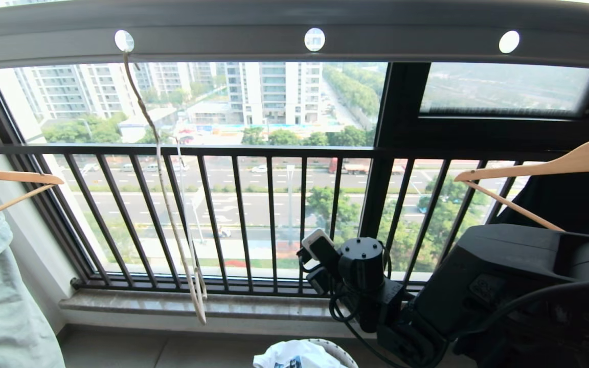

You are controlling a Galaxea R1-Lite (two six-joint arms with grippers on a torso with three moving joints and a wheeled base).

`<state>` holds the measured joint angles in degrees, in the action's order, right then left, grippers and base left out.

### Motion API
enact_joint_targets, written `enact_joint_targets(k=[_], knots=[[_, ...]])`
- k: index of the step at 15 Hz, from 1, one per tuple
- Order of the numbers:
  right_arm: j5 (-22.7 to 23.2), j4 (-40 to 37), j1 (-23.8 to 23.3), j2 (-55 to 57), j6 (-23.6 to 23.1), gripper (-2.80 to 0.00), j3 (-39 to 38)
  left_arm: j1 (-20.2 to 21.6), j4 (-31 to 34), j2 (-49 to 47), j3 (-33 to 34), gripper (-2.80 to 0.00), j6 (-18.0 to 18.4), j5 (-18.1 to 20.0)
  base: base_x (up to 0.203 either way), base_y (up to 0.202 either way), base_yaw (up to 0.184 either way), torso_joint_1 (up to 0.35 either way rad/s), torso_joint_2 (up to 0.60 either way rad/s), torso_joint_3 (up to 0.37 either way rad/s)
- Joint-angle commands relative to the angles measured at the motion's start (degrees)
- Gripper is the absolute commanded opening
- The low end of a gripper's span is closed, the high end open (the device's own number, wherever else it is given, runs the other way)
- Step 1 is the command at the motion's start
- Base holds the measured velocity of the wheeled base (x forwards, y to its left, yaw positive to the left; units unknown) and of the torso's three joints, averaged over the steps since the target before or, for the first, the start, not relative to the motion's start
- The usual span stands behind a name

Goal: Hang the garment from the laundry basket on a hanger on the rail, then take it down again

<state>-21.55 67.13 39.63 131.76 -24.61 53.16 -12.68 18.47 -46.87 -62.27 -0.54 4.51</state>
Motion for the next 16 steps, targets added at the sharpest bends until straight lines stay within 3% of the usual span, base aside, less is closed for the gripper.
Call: enact_joint_targets(k=[1, 4, 8, 12, 16], knots=[[-0.2, 0.4, -0.1, -0.2, -0.2, -2.8, 0.1, 0.0, 0.0, 6.5, 3.4, -2.8, -1.4, 0.2, 0.0, 0.0, 0.0, 0.0, 0.0, 0.0], [-0.2, 0.4, -1.3, -3.1, 0.0, -2.8, -0.1, 0.0, -0.3, 12.0, 6.5, -2.8, -4.1, 0.6, 0.0, 0.0, 0.0, 0.0, 0.0, 0.0], [-1.9, 1.2, -2.3, -14.1, -0.1, -2.8, -6.2, -1.7, -0.3, 19.8, 10.5, -2.8, -7.0, -0.7, 0.0, 0.0, 0.0, 0.0, 0.0, 0.0], [-2.5, -2.2, -4.7, -28.1, -0.1, -2.8, -11.5, -1.8, -0.4, 23.2, 12.7, -2.8, -8.5, -0.9, 0.0, 0.0, 0.0, 0.0, 0.0, 0.0], [-6.1, -8.6, -5.2, -45.9, -0.1, -2.8, -17.1, -0.9, -0.4, 27.0, 14.8, -2.8, -9.1, -1.1, 0.0, 0.0, 0.0, 0.0, 0.0, 0.0]])
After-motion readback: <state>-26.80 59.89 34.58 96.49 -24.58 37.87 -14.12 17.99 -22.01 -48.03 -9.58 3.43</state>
